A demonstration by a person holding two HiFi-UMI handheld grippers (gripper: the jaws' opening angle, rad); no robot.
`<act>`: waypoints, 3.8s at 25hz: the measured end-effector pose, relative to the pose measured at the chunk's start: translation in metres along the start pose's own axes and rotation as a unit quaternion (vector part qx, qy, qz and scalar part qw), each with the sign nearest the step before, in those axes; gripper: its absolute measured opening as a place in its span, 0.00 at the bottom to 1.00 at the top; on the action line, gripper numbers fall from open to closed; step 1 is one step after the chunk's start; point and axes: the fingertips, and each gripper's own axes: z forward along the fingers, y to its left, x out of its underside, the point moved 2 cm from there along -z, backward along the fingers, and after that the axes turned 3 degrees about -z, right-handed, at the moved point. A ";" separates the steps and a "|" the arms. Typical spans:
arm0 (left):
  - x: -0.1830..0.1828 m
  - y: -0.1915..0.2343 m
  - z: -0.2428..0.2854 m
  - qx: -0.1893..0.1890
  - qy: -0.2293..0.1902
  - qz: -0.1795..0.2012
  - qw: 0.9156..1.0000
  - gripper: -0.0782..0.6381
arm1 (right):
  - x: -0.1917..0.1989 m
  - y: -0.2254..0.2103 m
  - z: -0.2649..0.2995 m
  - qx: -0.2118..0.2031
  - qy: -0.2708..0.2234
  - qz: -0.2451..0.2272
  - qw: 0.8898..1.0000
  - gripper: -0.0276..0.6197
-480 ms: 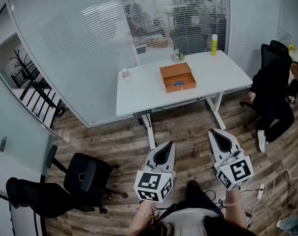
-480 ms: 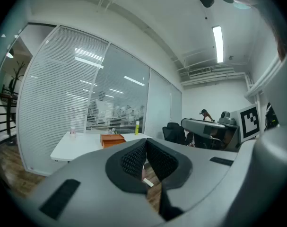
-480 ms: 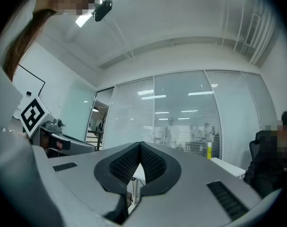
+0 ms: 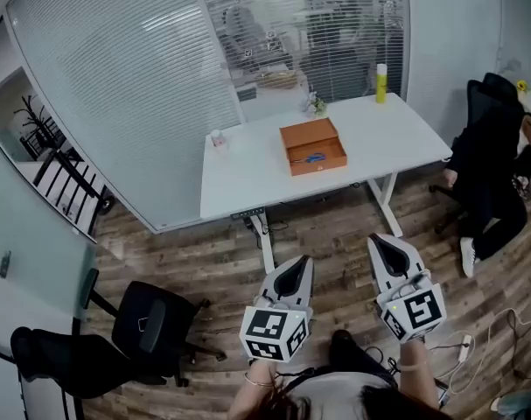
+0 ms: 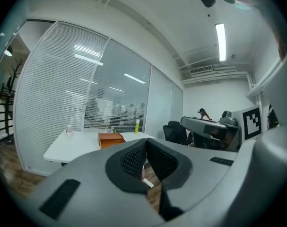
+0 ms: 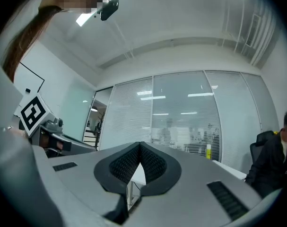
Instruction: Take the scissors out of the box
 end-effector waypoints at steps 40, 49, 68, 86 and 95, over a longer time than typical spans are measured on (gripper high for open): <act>0.009 0.005 0.167 -0.034 0.032 0.000 0.999 0.13 | 0.062 -0.130 0.095 -0.053 -0.001 0.017 0.998 0.09; 0.004 0.019 0.197 -0.013 0.035 0.001 0.999 0.13 | 0.066 -0.145 0.121 -0.037 -0.004 0.031 0.999 0.09; -0.011 0.111 0.259 0.008 0.042 -0.010 0.999 0.13 | 0.076 -0.159 0.229 -0.021 -0.005 0.023 1.000 0.09; -0.036 0.185 0.303 0.048 0.030 -0.008 0.998 0.13 | 0.078 -0.159 0.315 -0.013 0.015 0.055 0.998 0.09; -0.040 0.207 0.314 0.060 0.028 -0.014 0.998 0.13 | 0.080 -0.151 0.337 -0.010 0.026 0.031 0.999 0.09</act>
